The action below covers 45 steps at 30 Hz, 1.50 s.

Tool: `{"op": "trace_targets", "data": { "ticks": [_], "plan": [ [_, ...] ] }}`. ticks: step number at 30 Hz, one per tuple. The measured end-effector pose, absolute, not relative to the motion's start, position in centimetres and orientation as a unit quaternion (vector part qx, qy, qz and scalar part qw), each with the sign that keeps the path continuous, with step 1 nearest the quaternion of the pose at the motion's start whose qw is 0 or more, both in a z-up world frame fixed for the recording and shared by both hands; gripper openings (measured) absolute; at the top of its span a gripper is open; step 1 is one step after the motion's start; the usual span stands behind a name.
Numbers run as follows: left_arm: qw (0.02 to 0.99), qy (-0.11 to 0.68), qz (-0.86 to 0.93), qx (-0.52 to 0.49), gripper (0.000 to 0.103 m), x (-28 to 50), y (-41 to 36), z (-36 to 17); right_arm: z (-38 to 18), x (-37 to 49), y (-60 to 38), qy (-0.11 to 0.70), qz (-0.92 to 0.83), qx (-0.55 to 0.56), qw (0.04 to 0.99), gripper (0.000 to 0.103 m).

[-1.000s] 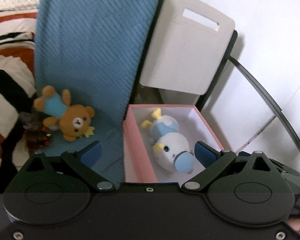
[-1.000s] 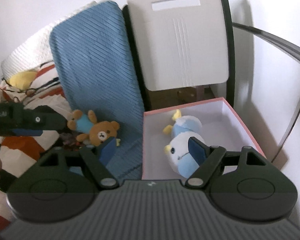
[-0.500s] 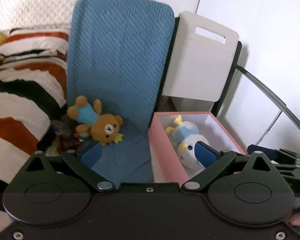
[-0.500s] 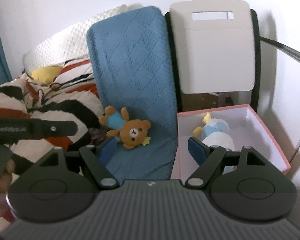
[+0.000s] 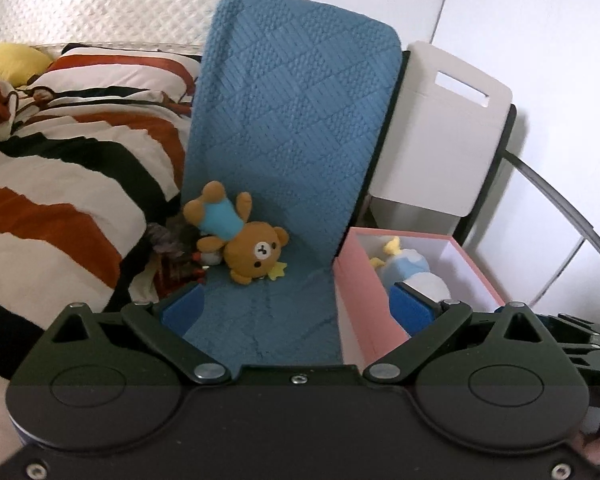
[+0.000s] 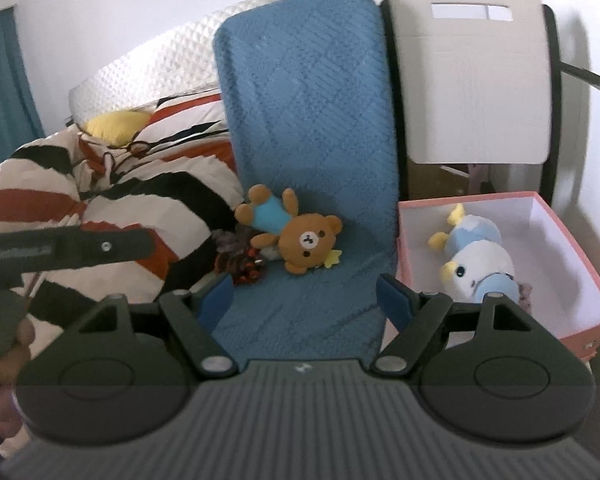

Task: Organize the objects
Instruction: 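Withdraw both tools from the box back toward the cushion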

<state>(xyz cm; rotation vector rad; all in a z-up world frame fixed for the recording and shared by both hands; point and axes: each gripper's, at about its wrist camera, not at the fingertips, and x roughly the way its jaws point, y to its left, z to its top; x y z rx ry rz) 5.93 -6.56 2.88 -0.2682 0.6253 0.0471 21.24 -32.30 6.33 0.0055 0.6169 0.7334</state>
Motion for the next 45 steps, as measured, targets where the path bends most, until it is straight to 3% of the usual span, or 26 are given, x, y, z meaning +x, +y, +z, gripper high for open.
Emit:
{"op": "trace_targets", "data": {
  "ticks": [19,45],
  "plan": [
    [0.927,0.325,0.078,-0.169,0.099,7.1,-2.2,-2.5,4.0,22.1,-30.5,0.310,0.355,-0.010,0.882,0.080],
    [0.934,0.306,0.092,-0.162,0.099,15.3,-0.7,-12.6,-3.2,27.6,-26.9,0.315,0.348,-0.061,0.881,0.080]
  ]
}}
